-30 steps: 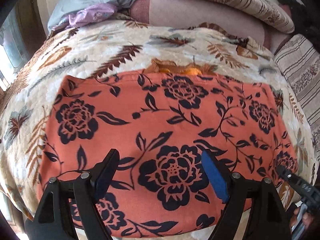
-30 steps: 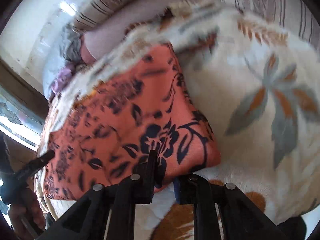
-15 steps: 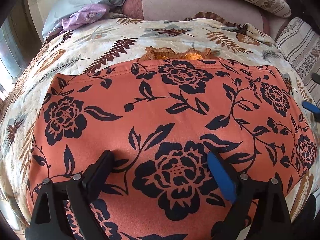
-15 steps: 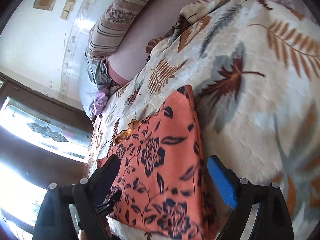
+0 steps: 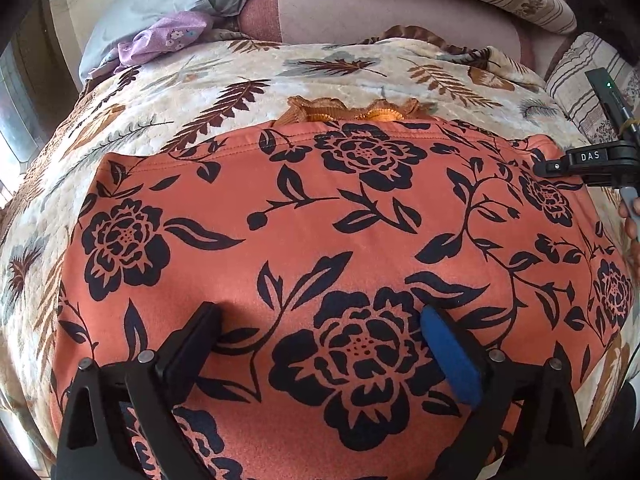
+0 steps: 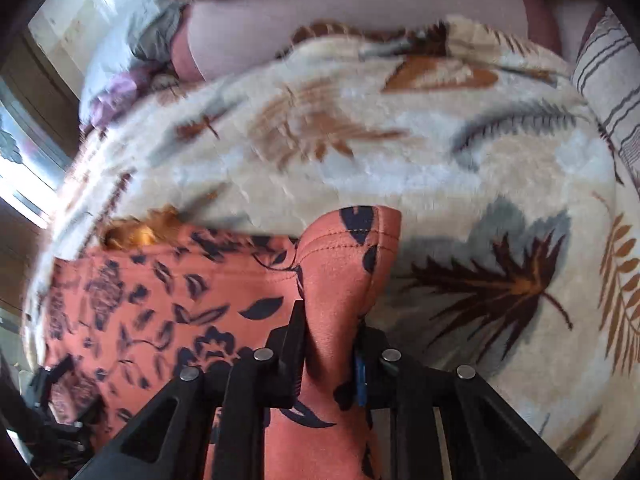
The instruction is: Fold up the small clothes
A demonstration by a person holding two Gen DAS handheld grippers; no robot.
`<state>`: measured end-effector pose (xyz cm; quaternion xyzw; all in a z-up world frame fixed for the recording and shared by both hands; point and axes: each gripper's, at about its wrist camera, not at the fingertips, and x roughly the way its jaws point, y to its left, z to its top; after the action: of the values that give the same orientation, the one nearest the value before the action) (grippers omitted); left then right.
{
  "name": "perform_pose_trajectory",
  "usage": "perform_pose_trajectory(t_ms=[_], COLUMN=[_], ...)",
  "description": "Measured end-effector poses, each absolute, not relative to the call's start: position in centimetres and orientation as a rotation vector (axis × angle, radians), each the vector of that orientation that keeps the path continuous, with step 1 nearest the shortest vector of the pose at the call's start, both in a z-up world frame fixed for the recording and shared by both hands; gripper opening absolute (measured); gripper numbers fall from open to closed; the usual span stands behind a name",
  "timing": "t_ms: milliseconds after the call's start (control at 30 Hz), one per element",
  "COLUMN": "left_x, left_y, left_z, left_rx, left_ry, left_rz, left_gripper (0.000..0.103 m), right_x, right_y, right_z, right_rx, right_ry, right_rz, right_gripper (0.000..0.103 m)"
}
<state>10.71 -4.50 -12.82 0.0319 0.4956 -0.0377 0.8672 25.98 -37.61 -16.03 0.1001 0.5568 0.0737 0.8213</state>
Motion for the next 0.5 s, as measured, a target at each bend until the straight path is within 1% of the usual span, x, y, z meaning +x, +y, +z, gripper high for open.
perform_pose_trajectory(t_ms=[67, 100, 133, 233, 300, 333, 367, 400, 433, 500], left_x=[10.7, 10.2, 9.6, 7.7, 6.6, 6.1, 5.9, 5.7, 5.0, 4.2], left_y=[-3.6, -2.6, -1.3, 3.8, 8.0, 10.2, 11.9, 13.2, 14.3, 15.5], left_z=[-11.7, -10.8, -9.8, -7.7, -7.9, -8.7, -10.1, -12.0, -12.6, -12.2], left_rx=[0.042, 0.011, -0.022, -0.075, -0.152, -0.217, -0.260, -0.288, -0.351, -0.411], left_ry=[1.048, 1.015, 0.974, 0.911, 0.931, 0.974, 1.038, 1.129, 1.108, 1.102], left_rz=[-0.096, -0.086, -0.071, 0.022, 0.116, 0.137, 0.152, 0.149, 0.094, 0.052], left_gripper=[0.099, 0.099, 0.099, 0.099, 0.099, 0.098, 0.073, 0.036, 0.036, 0.032], right_x=[25.4, 24.8, 24.0, 20.8, 18.7, 17.7, 16.6, 15.5, 14.4, 12.7], right_y=[-38.5, -38.6, -38.6, -38.6, -37.7, -36.9, -36.1, -35.1, -34.0, -31.4], right_z=[-14.9, -13.9, -12.7, -9.5, -7.8, -7.5, -7.4, -7.7, -8.2, -10.3], right_rx=[0.298, 0.313, 0.306, 0.351, 0.418, 0.442, 0.465, 0.490, 0.515, 0.538], right_ry=[1.155, 1.122, 1.083, 0.988, 0.951, 0.945, 0.941, 0.941, 0.951, 1.017], right_rz=[0.128, 0.124, 0.119, 0.124, 0.182, 0.218, 0.257, 0.296, 0.337, 0.408], right_gripper=[0.058, 0.081, 0.084, 0.084, 0.084, 0.084, 0.084, 0.084, 0.084, 0.085])
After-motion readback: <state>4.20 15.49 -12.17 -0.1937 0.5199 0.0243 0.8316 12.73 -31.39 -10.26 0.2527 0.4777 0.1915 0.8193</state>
